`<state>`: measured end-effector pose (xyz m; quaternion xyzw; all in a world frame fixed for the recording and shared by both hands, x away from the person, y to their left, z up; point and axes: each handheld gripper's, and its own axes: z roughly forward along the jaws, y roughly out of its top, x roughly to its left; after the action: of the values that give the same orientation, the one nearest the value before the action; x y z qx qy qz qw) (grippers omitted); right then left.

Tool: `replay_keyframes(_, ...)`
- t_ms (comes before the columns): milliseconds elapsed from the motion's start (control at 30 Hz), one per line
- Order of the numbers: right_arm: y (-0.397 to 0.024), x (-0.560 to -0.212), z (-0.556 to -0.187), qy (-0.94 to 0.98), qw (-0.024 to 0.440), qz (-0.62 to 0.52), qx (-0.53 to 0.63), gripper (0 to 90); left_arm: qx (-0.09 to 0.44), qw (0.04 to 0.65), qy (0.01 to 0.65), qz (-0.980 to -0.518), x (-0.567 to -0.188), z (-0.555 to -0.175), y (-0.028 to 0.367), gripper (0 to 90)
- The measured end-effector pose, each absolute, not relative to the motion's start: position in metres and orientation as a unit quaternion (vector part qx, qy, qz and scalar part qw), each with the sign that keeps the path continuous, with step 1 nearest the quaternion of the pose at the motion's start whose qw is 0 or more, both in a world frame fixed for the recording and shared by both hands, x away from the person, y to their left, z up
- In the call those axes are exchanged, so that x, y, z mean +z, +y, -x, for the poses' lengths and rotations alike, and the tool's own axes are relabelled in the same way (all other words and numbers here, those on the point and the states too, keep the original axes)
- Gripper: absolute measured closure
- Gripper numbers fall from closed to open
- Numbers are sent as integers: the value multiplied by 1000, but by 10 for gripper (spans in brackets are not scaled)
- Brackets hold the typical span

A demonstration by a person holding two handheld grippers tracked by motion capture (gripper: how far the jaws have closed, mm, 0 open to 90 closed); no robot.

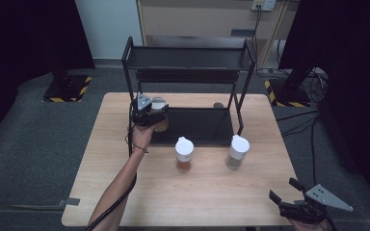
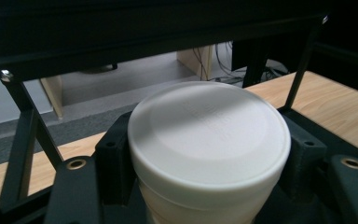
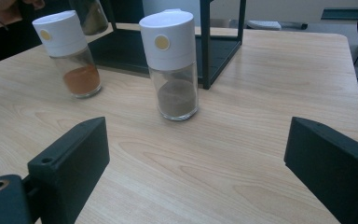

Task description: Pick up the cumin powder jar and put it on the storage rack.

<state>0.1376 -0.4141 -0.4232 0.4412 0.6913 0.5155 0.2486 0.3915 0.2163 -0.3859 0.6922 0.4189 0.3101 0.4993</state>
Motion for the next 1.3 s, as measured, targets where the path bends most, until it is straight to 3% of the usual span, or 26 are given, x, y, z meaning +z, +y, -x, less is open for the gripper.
replay_keyframes(400, -415, -424, -138, 691, 246, -441, 517, 70, 303, 489, 460, -676, -407, -409, 214, 330)
replay_keyframes(1300, -416, -424, -138, 691, 246, -440, 518, 71, 311, 483, 451, -683, -421, -410, 207, 329)
